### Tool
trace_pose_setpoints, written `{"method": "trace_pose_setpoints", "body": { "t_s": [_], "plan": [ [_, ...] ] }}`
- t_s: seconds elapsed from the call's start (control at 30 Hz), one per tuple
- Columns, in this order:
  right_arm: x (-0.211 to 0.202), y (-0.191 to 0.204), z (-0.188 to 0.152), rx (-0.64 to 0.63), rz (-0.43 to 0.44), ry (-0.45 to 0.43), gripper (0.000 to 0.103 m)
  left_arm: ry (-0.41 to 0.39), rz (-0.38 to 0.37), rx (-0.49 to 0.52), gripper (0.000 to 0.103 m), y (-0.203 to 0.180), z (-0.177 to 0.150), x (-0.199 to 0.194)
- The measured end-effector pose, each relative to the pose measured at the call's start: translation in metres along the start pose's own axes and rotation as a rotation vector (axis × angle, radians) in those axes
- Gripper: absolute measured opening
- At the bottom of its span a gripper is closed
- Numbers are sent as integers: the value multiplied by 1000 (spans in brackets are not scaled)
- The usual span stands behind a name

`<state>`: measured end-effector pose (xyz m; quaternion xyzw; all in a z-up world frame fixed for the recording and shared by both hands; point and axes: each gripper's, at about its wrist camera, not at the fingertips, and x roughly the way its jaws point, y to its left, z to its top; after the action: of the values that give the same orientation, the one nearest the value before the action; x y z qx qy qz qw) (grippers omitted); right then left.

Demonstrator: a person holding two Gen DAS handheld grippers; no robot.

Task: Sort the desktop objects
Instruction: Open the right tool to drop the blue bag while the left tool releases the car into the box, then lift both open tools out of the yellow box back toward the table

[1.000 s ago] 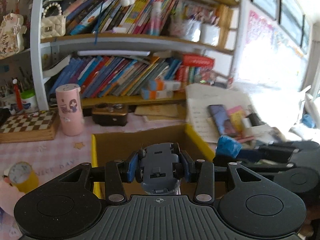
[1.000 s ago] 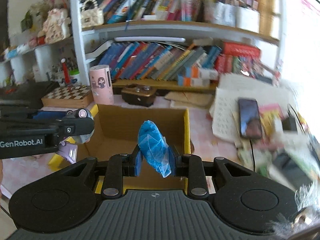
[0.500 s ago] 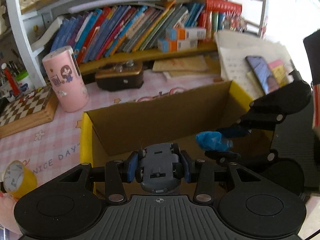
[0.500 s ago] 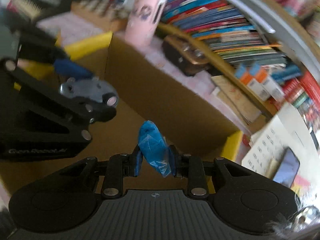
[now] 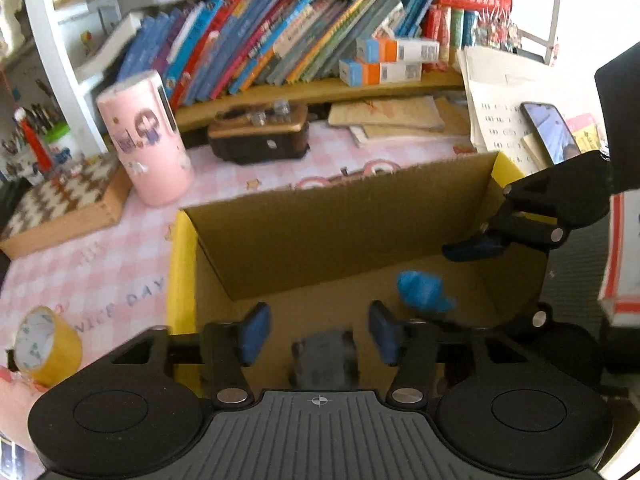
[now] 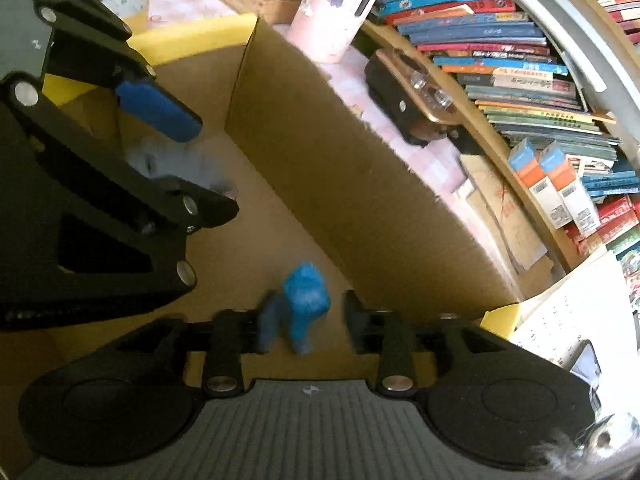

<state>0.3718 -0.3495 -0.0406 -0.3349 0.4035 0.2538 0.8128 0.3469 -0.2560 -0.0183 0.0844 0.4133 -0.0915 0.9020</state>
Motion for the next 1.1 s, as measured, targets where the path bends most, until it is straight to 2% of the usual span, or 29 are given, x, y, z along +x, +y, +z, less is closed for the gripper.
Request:
{"method": "trace_pose_setpoints", "body": {
  "t_s": [0.03,0.2,0.27,0.33,0.47,0.67,0.77,0.87,1.1],
  "plan": [
    [-2,-1,0,7,1,-9,48,-20,4,1,68,0,1,-4],
    [-26,-8,-4,71,-5,-75,52,-126,-17,11,71,3,-1,-37],
    [-44,-12,-9,120,-8,-118,53,-178,-7,21,76,4,-3,-57],
    [-66,-18,-14,196,-19,-181,55,-227,3,17,83,6,-5,-75],
    [-111,-19,-26,358,-78,-305,63,-334,21,-9,88,14,-14,-115],
    [-158,9,-46,580,-185,-431,65,-408,80,-90,92,29,-45,-155],
    [-170,29,-59,686,-243,-446,68,-411,113,-113,92,37,-65,-167],
    [-182,53,-74,777,-267,-424,68,-419,121,-134,92,47,-86,-181],
    [-192,116,-91,858,-308,-344,68,-404,145,-108,92,66,-138,-198]
  ]
}}
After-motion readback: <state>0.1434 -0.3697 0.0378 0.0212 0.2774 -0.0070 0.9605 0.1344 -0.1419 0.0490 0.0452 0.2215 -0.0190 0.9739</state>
